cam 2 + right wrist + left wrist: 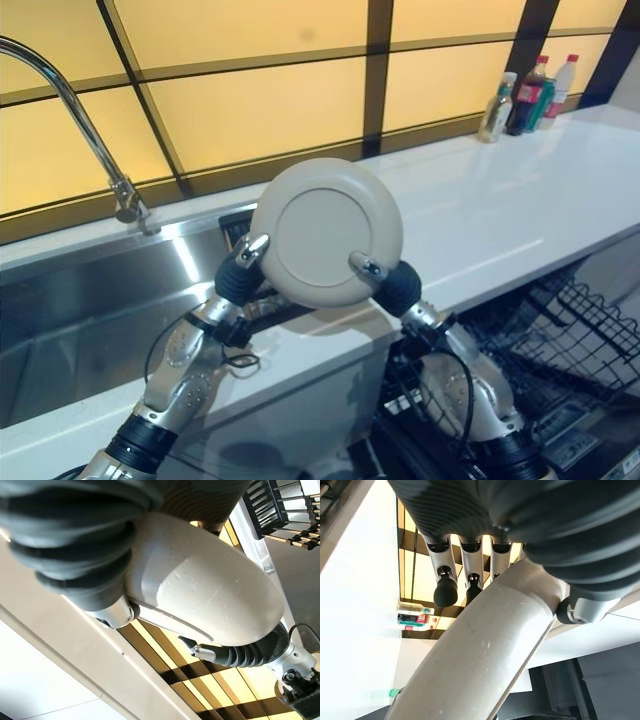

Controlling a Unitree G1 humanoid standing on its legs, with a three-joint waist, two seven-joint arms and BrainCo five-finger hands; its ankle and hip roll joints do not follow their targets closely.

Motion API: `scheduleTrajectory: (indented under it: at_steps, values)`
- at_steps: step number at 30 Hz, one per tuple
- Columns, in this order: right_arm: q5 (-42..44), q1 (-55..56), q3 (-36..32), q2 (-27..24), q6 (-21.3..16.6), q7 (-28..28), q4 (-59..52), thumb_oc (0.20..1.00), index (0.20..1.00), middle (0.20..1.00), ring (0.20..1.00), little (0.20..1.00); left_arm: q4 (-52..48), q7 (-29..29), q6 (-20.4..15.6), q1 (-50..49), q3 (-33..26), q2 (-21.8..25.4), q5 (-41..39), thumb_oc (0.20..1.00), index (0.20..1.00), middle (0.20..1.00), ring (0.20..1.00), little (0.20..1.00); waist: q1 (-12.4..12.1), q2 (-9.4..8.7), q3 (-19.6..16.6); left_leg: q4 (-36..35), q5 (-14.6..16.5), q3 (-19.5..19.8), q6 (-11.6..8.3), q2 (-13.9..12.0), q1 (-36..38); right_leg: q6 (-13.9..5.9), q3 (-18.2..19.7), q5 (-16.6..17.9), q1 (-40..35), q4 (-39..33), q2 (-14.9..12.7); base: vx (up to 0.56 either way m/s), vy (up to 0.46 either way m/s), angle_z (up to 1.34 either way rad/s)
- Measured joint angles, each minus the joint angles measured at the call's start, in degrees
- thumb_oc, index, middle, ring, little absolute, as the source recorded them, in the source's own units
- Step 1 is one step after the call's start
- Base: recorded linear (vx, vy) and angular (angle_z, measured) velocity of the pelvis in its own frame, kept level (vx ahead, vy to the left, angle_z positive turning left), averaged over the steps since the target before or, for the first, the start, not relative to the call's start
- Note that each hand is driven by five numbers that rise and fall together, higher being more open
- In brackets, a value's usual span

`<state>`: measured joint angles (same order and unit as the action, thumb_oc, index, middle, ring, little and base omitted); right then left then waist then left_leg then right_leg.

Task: Pick up plates and place into dishwasher.

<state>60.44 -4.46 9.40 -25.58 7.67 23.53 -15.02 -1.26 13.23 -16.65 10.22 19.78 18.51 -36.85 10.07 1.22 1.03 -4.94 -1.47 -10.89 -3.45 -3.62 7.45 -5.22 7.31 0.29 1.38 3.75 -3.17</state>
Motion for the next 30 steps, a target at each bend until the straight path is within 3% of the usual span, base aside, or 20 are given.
scheduleTrajectory:
  at_steps: [13,14,15,24,30]
  values:
    - [0.01,0.04,-0.18,0.13,0.13,-0.01,0.04,0.200,0.200,0.200,0.200,0.200,-0.01,-0.35,-0.16,0.00,0.31,0.06,-0.06,0.200,0.200,0.200,0.200,0.200,0.01,-0.28,1.07,-0.02,0.01,0.03,-0.01,-0.02,-0.07,-0.01,-0.03,-0.01,-0.02,-0.13,-0.01,0.00,0.000,0.00]
    - [0.01,0.10,-0.19,0.23,0.04,-0.02,0.05,0.200,0.200,0.200,0.200,0.200,-0.07,-0.34,-0.10,0.00,0.29,0.05,-0.08,0.780,0.780,0.780,0.780,0.780,0.00,-0.25,1.19,-0.02,0.01,0.03,-0.01,-0.03,-0.07,-0.02,-0.03,-0.02,-0.03,-0.16,-0.01,0.00,0.000,0.00]
    - [0.01,0.12,-0.19,0.26,-0.06,-0.02,0.05,0.200,0.200,0.200,0.200,0.200,-0.15,-0.34,0.06,0.00,0.29,0.07,-0.06,1.000,1.000,1.000,1.000,1.000,0.02,-0.23,1.38,-0.02,0.01,0.03,-0.01,-0.03,-0.06,-0.02,-0.03,-0.01,-0.03,-0.16,-0.01,0.00,0.000,0.00]
    - [1.31,0.20,-0.98,2.46,-4.91,-1.48,-0.02,0.200,0.200,0.200,0.200,0.200,-0.92,-0.34,2.40,-0.66,0.31,0.06,-0.23,1.000,1.000,1.000,1.000,1.000,0.01,-0.09,2.04,-0.03,0.02,0.04,-0.01,0.00,-0.12,-0.02,-0.02,-0.02,-0.02,-0.23,-0.02,0.00,0.000,0.00]
    - [2.77,0.20,-5.22,2.96,-7.79,-4.11,-0.05,0.200,0.200,0.200,0.200,0.200,-2.28,-0.38,3.93,-0.88,0.30,0.08,-0.50,1.000,1.000,1.000,1.000,1.000,0.02,-0.11,2.06,-0.03,0.02,0.04,-0.01,0.00,-0.13,-0.02,-0.02,-0.02,0.00,-0.25,-0.03,-0.01,0.004,0.00]
